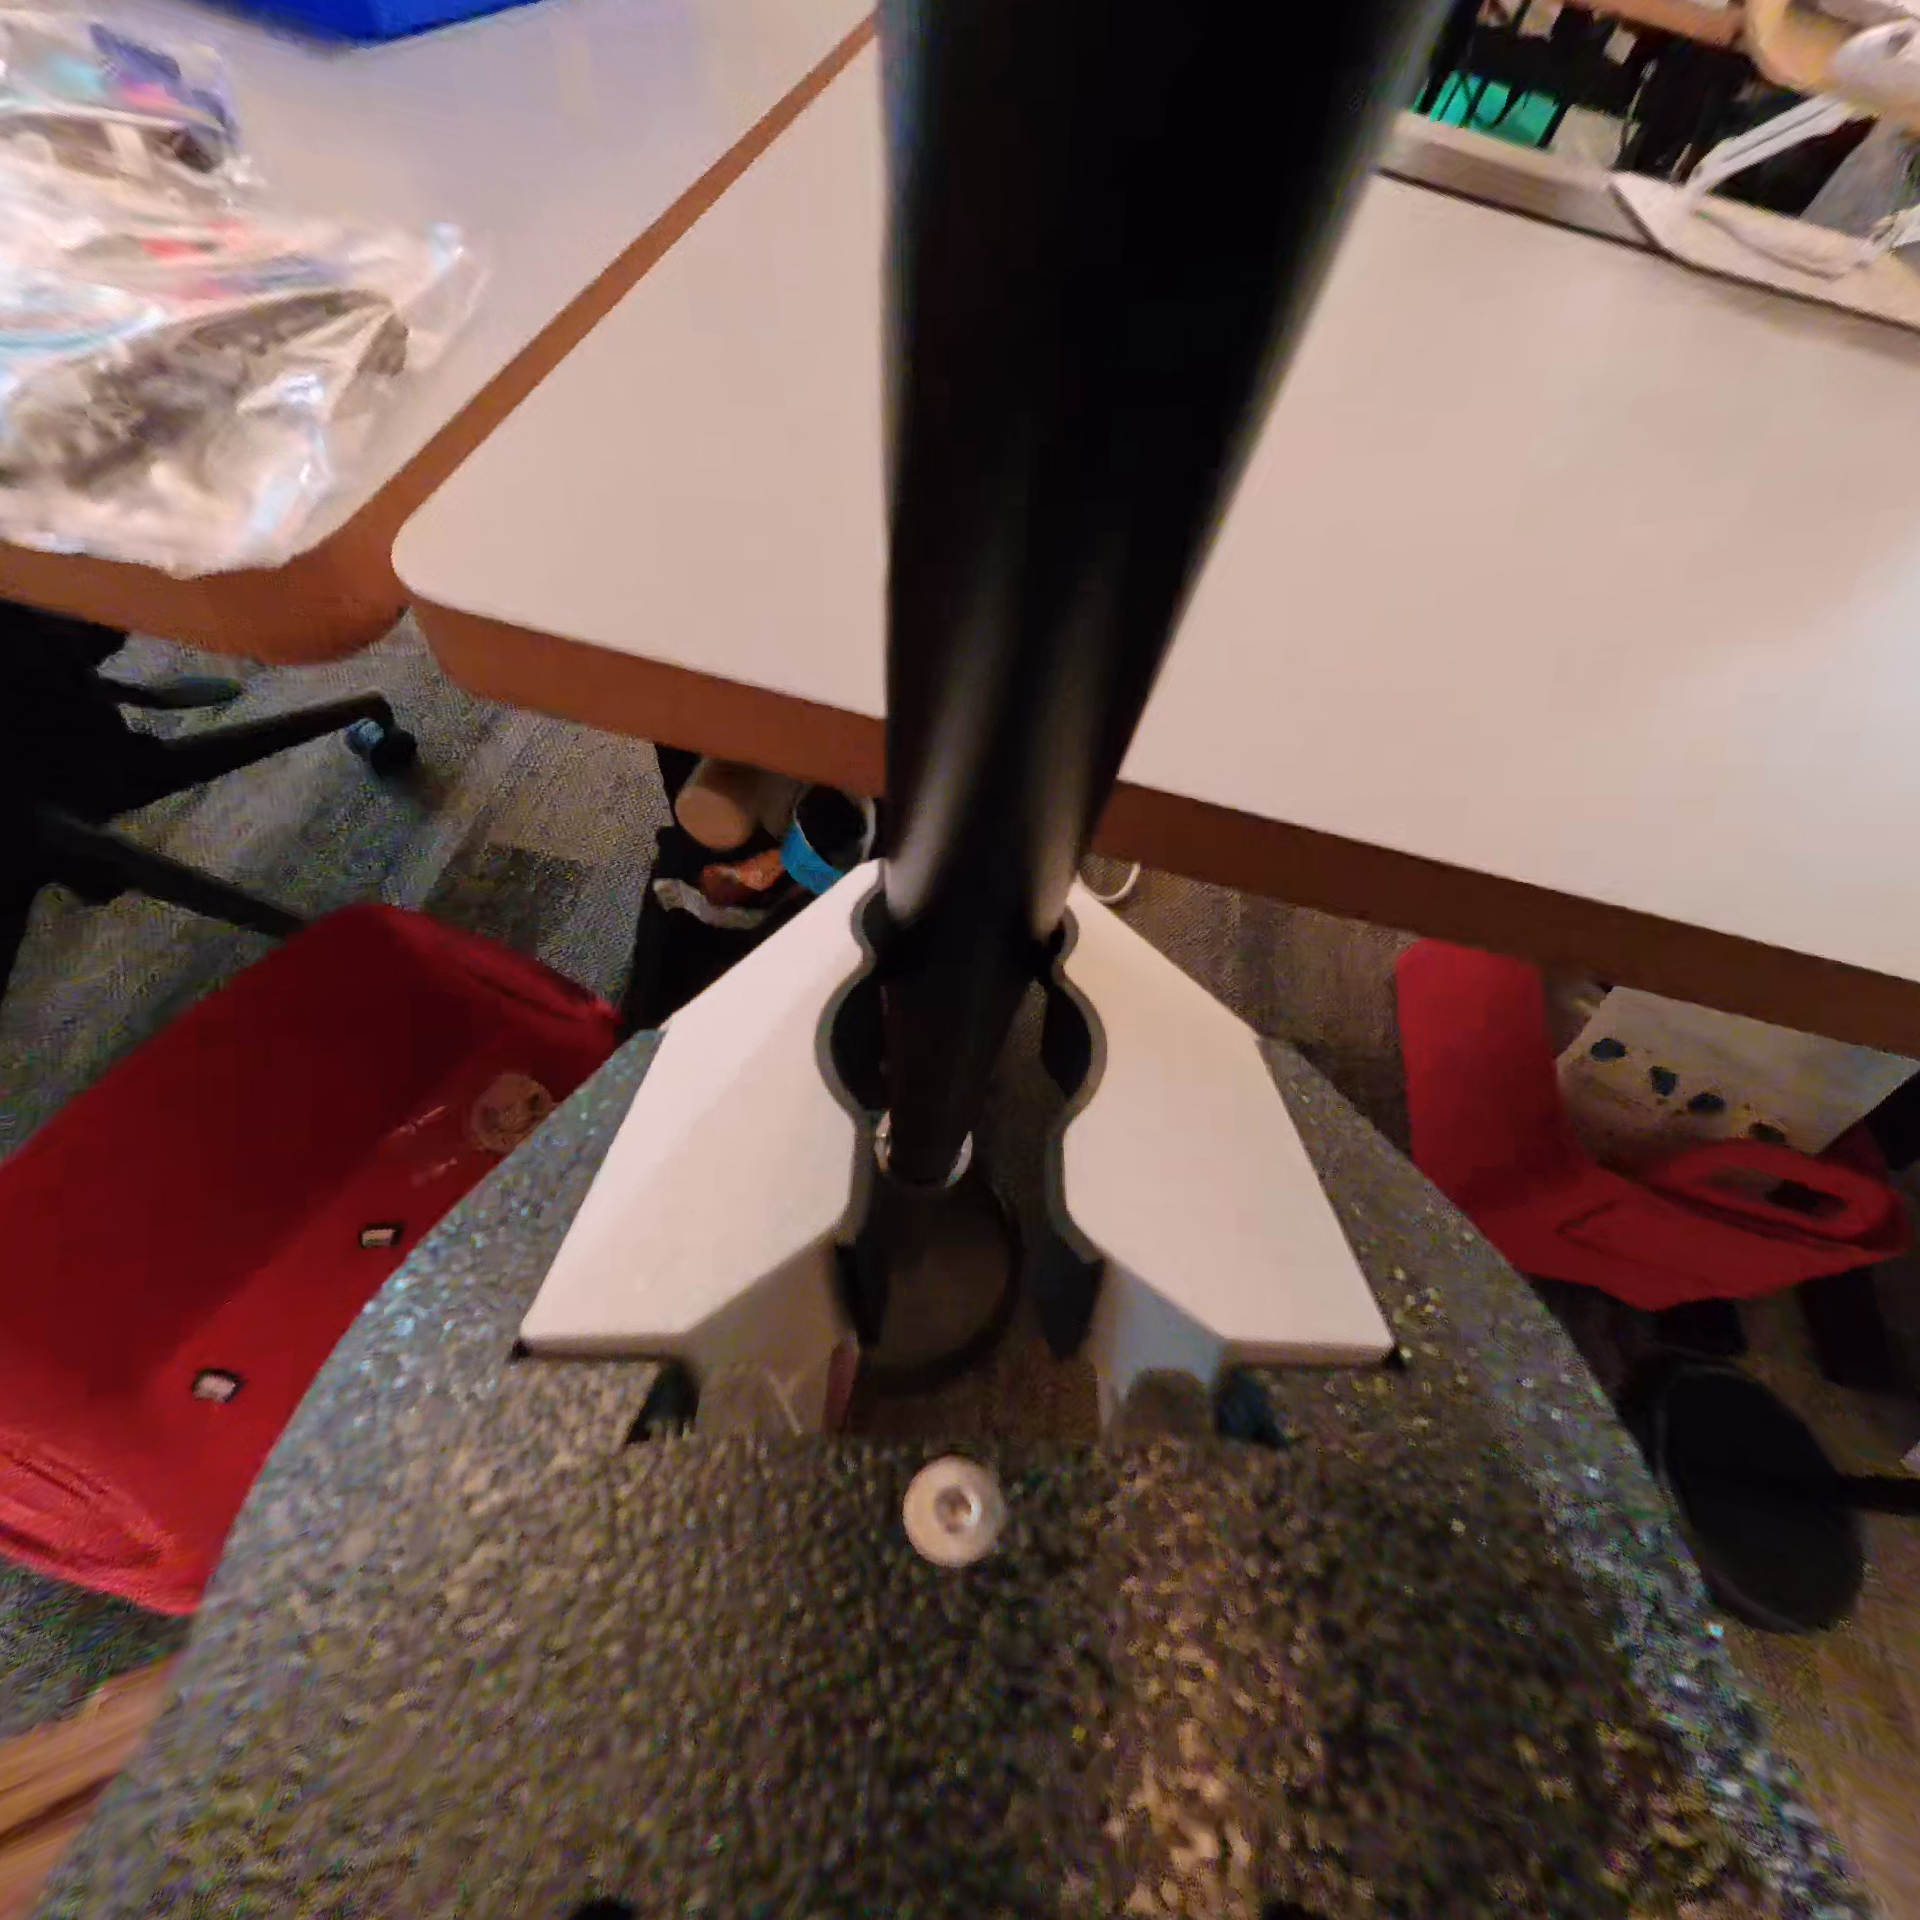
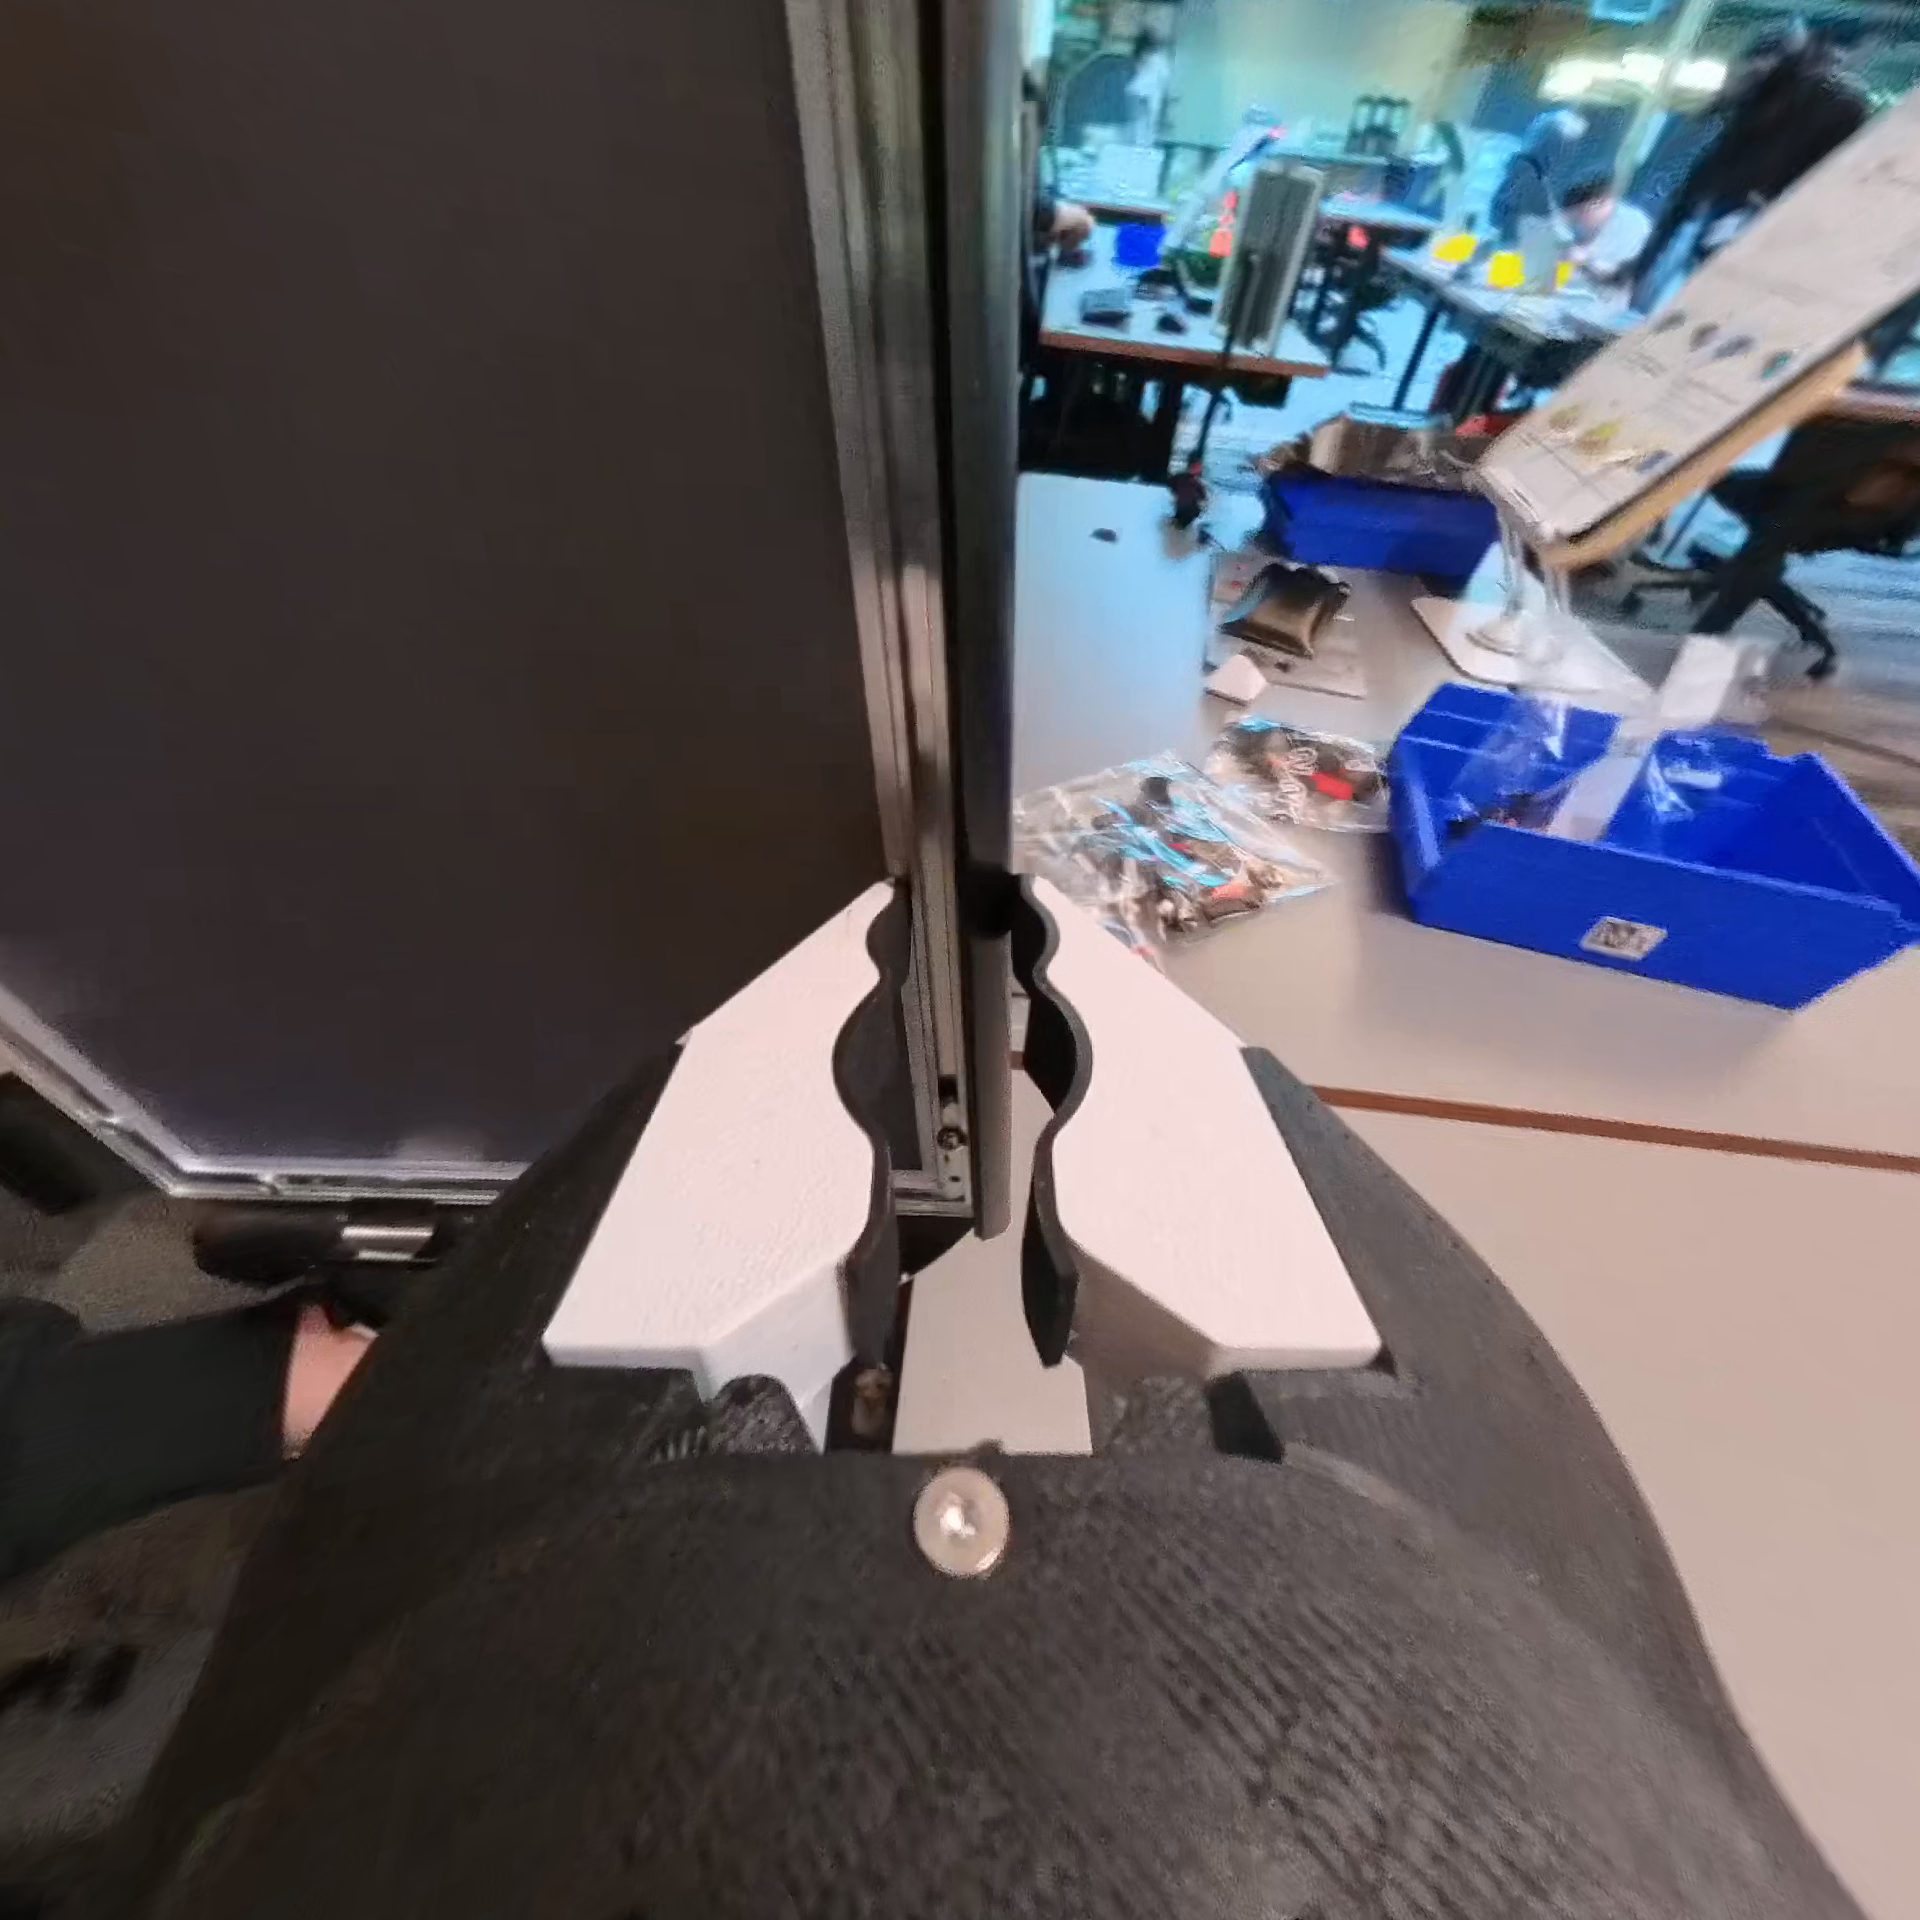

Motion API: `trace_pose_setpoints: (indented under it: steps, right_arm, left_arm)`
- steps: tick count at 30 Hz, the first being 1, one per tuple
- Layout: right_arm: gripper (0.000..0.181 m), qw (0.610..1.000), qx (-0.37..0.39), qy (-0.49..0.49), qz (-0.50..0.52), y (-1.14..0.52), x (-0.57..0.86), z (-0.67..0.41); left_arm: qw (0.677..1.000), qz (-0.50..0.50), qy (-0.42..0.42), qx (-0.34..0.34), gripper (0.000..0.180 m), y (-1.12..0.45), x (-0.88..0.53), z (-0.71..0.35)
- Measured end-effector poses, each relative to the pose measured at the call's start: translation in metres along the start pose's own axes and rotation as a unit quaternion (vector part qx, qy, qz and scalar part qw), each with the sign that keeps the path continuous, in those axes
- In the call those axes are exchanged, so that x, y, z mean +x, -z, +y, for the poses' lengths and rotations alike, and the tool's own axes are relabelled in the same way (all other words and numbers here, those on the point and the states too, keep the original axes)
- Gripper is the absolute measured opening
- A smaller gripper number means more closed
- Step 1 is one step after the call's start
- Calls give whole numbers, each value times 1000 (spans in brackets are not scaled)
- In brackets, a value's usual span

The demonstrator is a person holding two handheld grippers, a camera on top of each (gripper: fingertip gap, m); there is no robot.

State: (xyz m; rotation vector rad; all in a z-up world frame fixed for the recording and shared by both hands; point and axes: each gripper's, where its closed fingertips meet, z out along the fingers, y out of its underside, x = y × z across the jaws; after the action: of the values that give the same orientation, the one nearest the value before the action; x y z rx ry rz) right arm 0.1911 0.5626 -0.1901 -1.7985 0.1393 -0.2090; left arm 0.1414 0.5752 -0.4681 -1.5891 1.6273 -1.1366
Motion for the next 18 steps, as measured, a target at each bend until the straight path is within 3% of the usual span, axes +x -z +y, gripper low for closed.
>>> trace_pose_setpoints:
  steps: [11, 15, 18]
  right_arm:
    - [19, 993, -5, -73, 94, 18, 90, 28]
    - [16, 990, -27, -60, 128, 50, 98, 38]
    - [23, 984, 3, -80, 156, 96, 92, 38]
  left_arm:
    - [998, 34, -41, -24, 24, -59, 20, -16]
    - [996, 47, -62, -40, 24, -64, 38, -12]
    - [995, 53, -79, -40, 24, -62, 46, -10]
